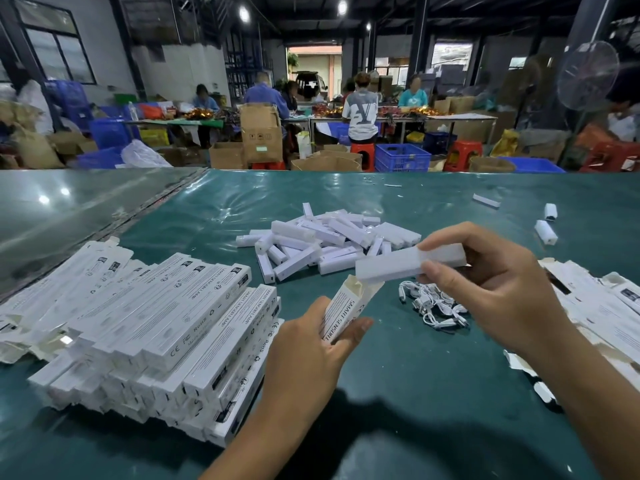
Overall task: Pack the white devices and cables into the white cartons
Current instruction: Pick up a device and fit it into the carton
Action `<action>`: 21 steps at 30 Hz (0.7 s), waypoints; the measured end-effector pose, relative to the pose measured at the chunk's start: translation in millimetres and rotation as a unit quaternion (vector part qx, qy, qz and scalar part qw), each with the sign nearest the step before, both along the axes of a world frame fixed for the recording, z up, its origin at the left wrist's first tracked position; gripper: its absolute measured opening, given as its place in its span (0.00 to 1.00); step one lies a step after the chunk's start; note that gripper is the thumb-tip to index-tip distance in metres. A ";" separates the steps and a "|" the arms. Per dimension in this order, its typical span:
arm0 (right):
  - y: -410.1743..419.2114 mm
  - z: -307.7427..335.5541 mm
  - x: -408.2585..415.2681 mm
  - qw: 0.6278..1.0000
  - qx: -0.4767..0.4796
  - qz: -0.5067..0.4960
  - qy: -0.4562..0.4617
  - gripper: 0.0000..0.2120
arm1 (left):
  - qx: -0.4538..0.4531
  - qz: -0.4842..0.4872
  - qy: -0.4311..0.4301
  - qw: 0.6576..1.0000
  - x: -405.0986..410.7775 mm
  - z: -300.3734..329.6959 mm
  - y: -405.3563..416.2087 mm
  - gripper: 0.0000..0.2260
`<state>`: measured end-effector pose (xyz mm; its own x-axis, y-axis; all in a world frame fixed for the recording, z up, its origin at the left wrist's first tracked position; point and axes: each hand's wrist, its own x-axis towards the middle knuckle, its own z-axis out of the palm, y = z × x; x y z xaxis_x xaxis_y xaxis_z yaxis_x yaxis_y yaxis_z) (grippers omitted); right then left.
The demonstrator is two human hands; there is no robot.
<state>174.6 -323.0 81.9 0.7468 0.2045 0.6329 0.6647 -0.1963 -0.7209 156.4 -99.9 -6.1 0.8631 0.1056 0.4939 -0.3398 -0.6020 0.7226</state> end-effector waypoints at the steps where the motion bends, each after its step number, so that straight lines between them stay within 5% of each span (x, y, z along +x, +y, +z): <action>1: 0.1 -1.6 1.2 1.000 -0.006 0.002 -0.001 0.08 | -0.005 -0.001 0.001 1.000 0.3 0.0 0.1 0.25; 9: -10.6 -0.5 3.2 0.994 -0.090 0.058 -0.018 0.07 | -0.004 -0.008 0.013 1.000 -2.7 5.2 1.3 0.28; 16: -23.2 6.8 3.6 0.973 -0.202 0.110 0.022 0.19 | 0.159 -0.047 0.003 0.986 -9.0 8.2 -3.8 0.29; 19: -17.7 -3.3 13.6 0.977 -0.189 0.094 0.028 0.26 | 0.071 -0.066 -0.001 0.995 -10.7 10.1 -7.7 0.26; 21: -20.6 -13.2 29.3 0.996 -0.068 -0.003 0.060 0.14 | -0.033 -0.066 0.006 0.997 -10.7 11.2 -8.2 0.27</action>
